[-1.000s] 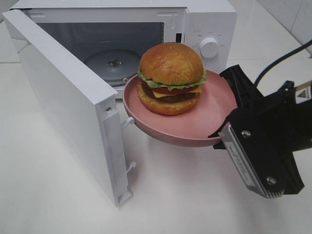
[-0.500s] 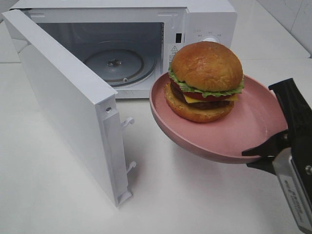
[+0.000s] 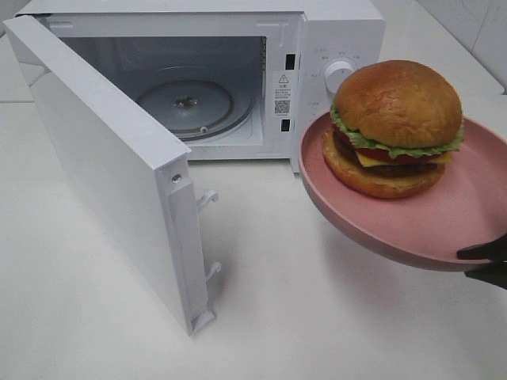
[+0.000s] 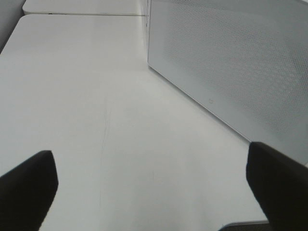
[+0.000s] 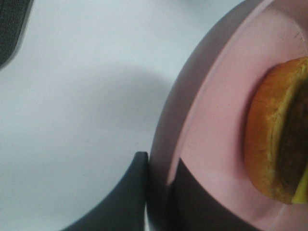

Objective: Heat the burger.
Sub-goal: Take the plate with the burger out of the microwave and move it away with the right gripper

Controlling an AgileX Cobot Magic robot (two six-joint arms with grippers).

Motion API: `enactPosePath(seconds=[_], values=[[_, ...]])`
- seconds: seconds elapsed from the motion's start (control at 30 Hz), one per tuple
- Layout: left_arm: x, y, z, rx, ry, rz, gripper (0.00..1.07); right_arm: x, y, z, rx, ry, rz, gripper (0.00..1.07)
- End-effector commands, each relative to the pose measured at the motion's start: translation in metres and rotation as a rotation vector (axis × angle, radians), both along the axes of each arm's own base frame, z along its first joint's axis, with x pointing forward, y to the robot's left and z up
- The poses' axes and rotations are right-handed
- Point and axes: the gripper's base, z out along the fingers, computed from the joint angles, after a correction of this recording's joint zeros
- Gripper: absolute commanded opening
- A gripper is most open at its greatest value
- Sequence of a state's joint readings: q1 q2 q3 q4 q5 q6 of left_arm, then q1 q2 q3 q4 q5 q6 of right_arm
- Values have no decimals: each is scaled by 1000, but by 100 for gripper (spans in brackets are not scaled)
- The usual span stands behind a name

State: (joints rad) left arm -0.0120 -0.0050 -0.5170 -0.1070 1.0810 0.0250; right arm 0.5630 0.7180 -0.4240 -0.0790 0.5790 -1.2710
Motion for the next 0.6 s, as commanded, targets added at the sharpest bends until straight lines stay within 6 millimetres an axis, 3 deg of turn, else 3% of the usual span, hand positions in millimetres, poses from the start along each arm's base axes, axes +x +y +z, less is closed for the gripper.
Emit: enactPosePath(seconds=[0.03, 0.2, 0.6], values=[[0, 0, 1, -3, -15, 2, 100, 3, -6, 8, 21, -70, -93, 1], [0, 0, 1, -3, -15, 2, 100, 4, -10, 8, 18, -70, -154, 1], [0, 0, 1, -3, -15, 2, 100, 10, -34, 10, -21, -104, -503, 2]])
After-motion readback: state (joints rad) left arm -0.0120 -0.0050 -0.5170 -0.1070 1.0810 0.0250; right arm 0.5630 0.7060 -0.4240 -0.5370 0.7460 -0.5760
